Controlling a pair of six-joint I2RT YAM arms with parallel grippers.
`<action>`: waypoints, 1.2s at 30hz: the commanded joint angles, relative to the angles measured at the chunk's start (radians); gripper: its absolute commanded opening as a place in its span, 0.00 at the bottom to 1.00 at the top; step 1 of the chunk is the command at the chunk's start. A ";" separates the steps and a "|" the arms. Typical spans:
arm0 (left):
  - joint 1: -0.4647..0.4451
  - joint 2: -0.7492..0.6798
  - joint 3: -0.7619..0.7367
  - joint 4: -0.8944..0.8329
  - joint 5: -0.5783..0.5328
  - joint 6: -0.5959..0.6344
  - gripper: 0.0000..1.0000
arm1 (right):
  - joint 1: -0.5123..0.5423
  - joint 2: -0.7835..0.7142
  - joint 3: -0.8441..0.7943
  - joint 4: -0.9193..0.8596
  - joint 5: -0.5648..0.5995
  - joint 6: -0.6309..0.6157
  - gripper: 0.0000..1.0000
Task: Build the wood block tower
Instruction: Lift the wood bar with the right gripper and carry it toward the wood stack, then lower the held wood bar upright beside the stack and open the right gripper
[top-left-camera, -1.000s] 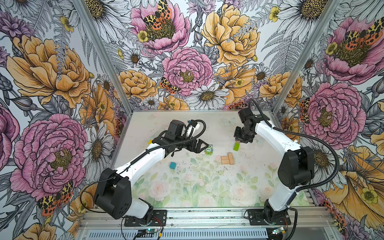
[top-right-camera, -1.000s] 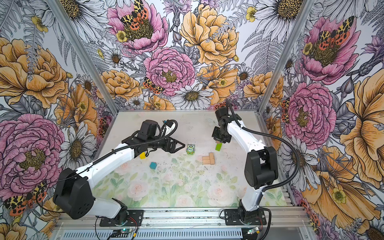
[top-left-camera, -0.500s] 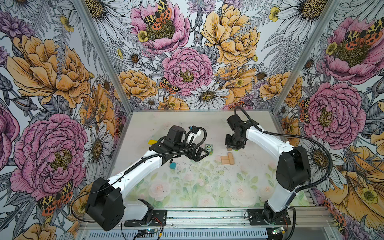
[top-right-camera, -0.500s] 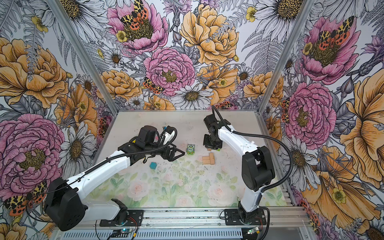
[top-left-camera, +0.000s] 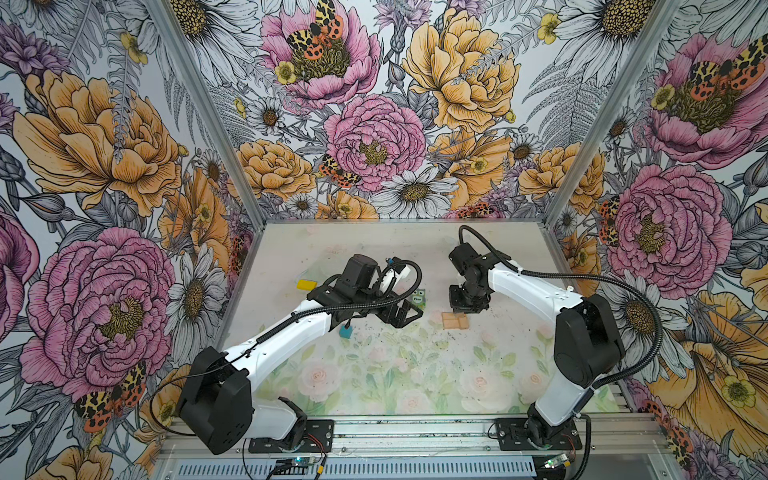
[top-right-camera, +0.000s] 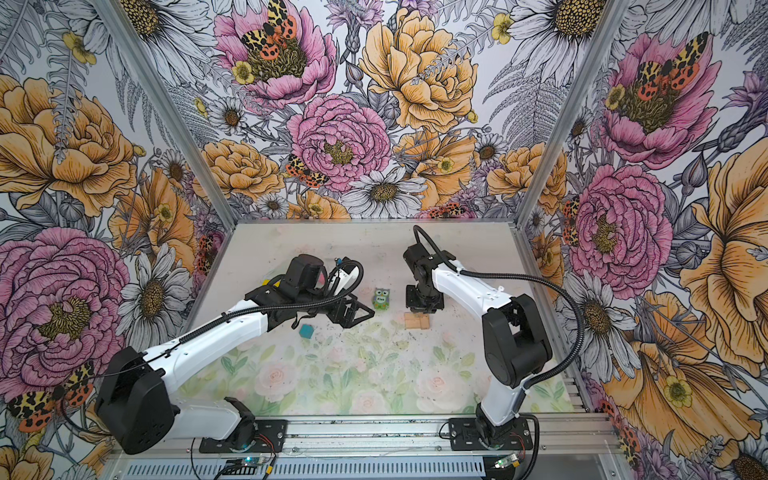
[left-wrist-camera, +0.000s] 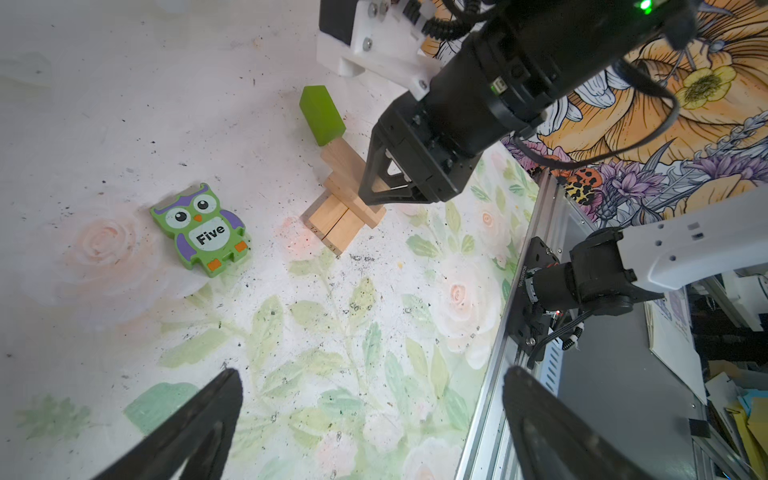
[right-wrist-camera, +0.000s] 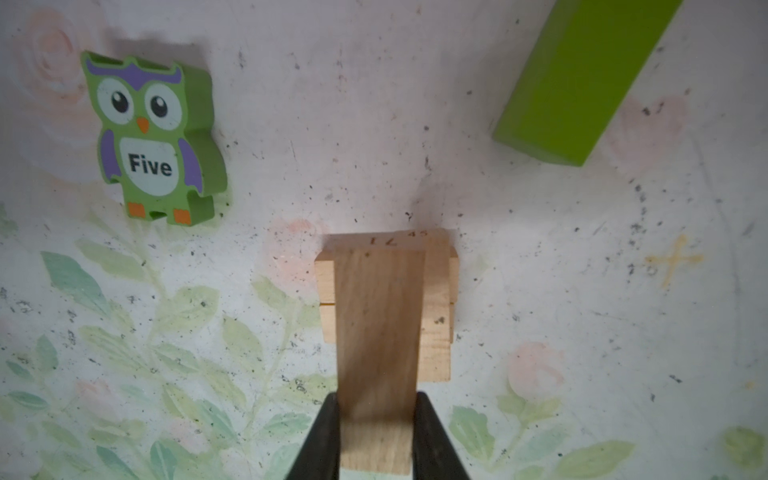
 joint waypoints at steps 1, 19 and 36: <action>-0.012 0.017 0.044 0.001 -0.019 0.027 0.99 | 0.018 -0.038 -0.012 0.024 0.027 -0.022 0.08; -0.019 0.041 0.067 0.001 -0.016 0.029 0.99 | 0.054 0.011 -0.067 0.082 0.031 -0.018 0.08; -0.019 0.025 0.061 -0.012 -0.032 0.032 0.99 | 0.055 0.050 -0.098 0.114 0.058 -0.028 0.08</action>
